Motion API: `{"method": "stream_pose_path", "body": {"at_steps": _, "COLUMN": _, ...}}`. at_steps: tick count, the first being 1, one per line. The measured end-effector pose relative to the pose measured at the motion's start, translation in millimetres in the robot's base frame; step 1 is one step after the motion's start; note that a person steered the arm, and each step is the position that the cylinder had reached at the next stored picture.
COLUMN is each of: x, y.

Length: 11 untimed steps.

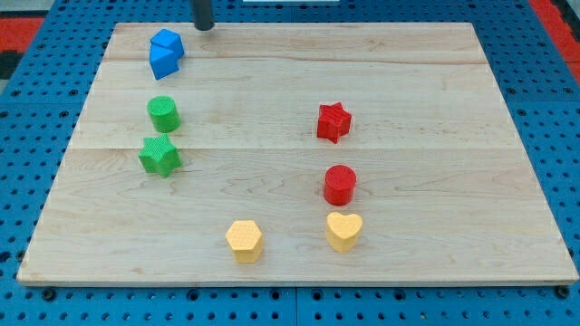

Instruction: Move blue cube in between green circle and red star

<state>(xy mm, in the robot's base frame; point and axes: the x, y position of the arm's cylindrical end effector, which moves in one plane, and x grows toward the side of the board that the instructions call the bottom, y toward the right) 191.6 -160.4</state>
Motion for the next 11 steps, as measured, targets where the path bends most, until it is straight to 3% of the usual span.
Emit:
{"method": "stream_pose_path", "body": {"at_steps": 1, "x": 9, "y": -63}}
{"method": "stream_pose_path", "body": {"at_steps": 2, "x": 50, "y": -63}}
{"method": "stream_pose_path", "body": {"at_steps": 3, "x": 82, "y": -24}}
{"method": "stream_pose_path", "body": {"at_steps": 4, "x": 55, "y": -24}}
{"method": "stream_pose_path", "body": {"at_steps": 5, "x": 0, "y": -50}}
{"method": "stream_pose_path", "body": {"at_steps": 7, "x": 84, "y": 54}}
{"method": "stream_pose_path", "body": {"at_steps": 9, "x": 7, "y": 46}}
{"method": "stream_pose_path", "body": {"at_steps": 11, "x": 70, "y": 74}}
